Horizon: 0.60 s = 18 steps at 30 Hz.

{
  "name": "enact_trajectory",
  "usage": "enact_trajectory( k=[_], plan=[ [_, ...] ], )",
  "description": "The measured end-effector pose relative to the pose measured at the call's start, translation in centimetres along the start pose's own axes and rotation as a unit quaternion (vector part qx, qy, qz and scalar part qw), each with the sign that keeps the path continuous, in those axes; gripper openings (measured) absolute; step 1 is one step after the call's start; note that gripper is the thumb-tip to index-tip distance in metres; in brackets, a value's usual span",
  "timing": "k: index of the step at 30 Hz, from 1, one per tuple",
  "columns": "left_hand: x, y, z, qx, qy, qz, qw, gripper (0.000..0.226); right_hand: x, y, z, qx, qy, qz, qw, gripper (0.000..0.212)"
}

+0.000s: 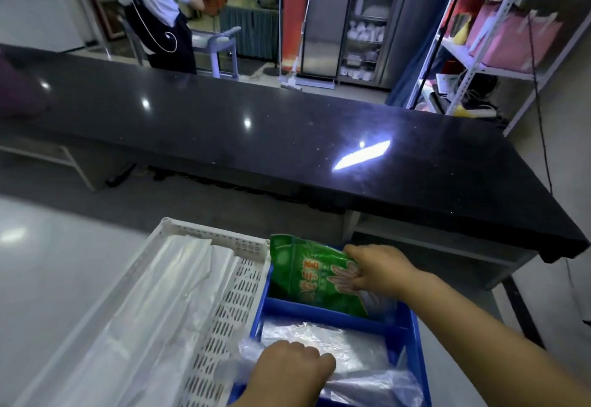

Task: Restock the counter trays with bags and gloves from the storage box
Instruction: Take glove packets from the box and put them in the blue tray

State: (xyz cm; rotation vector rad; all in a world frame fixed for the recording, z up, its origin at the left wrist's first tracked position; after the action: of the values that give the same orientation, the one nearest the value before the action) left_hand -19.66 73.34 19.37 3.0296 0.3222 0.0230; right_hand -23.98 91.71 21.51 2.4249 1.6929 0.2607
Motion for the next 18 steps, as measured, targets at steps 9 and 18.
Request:
enact_trajectory(
  k=[9, 18],
  plan=[
    [0.2, -0.4, -1.2, -0.03, 0.063, -0.022, 0.997, 0.036, 0.8, -1.8, 0.3, 0.029, -0.001, 0.022, 0.999, 0.058],
    [-3.6, -2.2, -2.6, -0.003, 0.067, -0.103, 0.992, 0.021, -1.6, 5.6, -4.4, 0.142, -0.207, -0.125, 0.96, 0.048]
  ],
)
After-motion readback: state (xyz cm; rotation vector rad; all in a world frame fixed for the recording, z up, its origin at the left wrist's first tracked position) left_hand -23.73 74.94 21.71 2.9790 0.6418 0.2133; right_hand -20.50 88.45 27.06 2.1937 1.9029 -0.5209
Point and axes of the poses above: each hand's wrist, its own y-axis away from the middle knuckle, its own z-axis out of the palm, x = y × z, the point moved 6 cm from there along -y, towards the middle knuckle, and after that the axes turned 12 degrees about z, right-handed, at the moved point
